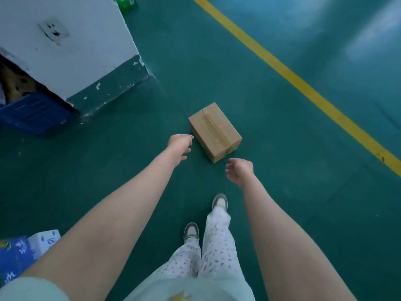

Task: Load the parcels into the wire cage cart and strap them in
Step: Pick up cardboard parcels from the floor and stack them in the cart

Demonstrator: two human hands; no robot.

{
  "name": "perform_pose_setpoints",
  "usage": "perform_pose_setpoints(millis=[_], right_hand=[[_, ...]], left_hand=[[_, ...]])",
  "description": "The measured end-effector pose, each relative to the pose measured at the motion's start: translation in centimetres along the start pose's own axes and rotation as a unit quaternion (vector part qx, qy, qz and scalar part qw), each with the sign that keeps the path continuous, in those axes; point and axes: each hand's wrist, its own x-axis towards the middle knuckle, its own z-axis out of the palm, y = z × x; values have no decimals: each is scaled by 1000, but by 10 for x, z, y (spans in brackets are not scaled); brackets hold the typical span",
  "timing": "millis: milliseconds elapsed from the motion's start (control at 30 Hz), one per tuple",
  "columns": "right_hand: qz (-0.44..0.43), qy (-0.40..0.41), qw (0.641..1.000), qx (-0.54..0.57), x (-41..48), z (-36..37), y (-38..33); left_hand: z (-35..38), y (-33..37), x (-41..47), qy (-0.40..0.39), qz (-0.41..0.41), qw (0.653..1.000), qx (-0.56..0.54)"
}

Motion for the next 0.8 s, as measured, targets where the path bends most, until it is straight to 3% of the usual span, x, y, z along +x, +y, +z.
perform_pose_setpoints(millis=[300,667,733,800], right_hand=[[66,8,998,-16,165,5,-36],[102,-1,994,-29,346,58,-34],[96,13,994,-44,381,67,-23],[89,28,994,-65,406,71,-12]], left_hand=[[78,41,154,4,2,989,146],[142,23,354,-8,14,973,230],[146,15,393,-19,40,953,298],[146,7,425,-48,75,903,420]])
